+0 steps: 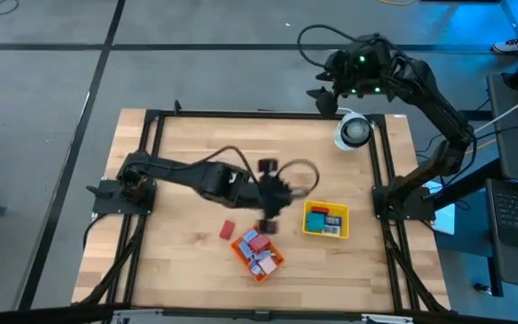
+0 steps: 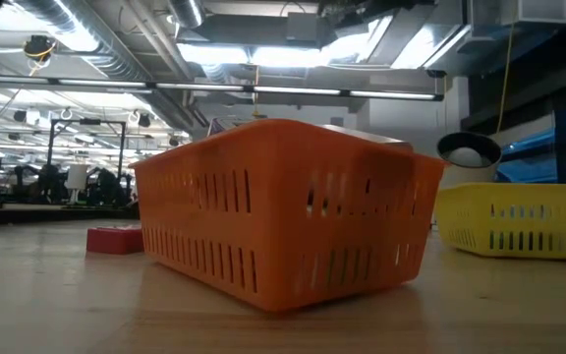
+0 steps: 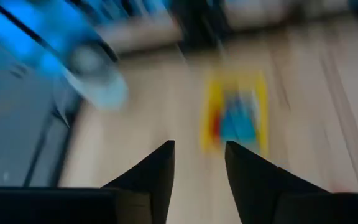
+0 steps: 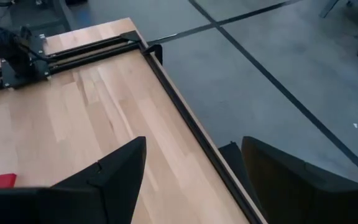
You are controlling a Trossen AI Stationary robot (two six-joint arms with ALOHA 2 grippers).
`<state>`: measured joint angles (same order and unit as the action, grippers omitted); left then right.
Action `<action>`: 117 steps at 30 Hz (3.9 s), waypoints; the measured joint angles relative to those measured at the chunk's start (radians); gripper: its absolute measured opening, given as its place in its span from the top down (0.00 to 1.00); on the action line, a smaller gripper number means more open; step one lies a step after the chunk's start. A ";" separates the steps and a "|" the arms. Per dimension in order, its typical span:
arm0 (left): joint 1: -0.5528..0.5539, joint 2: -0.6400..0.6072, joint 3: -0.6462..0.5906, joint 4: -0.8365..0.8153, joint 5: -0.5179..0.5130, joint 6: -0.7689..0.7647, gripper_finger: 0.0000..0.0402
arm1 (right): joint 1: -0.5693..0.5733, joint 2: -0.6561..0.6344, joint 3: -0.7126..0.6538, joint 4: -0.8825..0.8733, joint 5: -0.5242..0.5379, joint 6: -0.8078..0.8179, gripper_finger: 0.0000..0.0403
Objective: Pick & Place Office items
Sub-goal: Put the red digital clock into the yellow bin
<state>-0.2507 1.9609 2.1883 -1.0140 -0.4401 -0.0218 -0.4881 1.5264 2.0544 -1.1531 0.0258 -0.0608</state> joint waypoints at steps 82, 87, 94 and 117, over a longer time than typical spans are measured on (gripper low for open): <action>0.735 -0.071 -0.395 -0.243 0.068 0.119 0.83 | -0.100 -0.088 -0.001 0.128 0.004 0.128 0.33; 0.728 -0.066 -0.617 -0.187 0.328 0.056 0.79 | -0.101 -0.088 -0.001 0.113 0.057 0.131 0.33; 0.522 -0.107 -0.738 -0.203 0.438 0.090 0.71 | -0.102 -0.088 -0.001 0.109 0.046 0.108 0.33; -0.004 -0.181 -0.900 0.038 0.390 0.694 0.65 | -0.098 -0.088 -0.001 0.105 0.037 0.169 0.33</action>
<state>-0.2544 1.7796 1.2879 -0.9762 -0.0505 0.6717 -0.5865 1.4384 2.0533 -1.0479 0.0625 0.1083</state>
